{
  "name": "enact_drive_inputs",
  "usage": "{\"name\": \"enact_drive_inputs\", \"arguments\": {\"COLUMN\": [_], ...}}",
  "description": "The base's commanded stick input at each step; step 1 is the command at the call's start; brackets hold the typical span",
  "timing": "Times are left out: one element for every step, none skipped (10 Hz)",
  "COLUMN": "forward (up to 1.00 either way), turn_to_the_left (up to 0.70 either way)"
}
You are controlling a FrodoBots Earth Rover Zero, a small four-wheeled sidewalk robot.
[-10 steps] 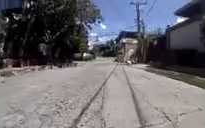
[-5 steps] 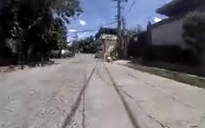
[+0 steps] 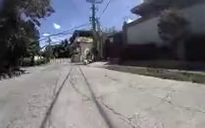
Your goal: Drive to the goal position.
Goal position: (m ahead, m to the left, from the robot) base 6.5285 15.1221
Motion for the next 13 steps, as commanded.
{"name": "enact_drive_inputs", "arguments": {"forward": [1.0, 1.0, 1.0, 1.0, 1.0, 1.0, 1.0, 1.0, 1.0, 1.0, 1.0, 1.0, 1.0], "turn_to_the_left": [0.0, 0.0, 0.0, 0.0, 0.0, 0.21, 0.36, 0.4, 0.4, 0.4, 0.4, 0.4, 0.27]}}
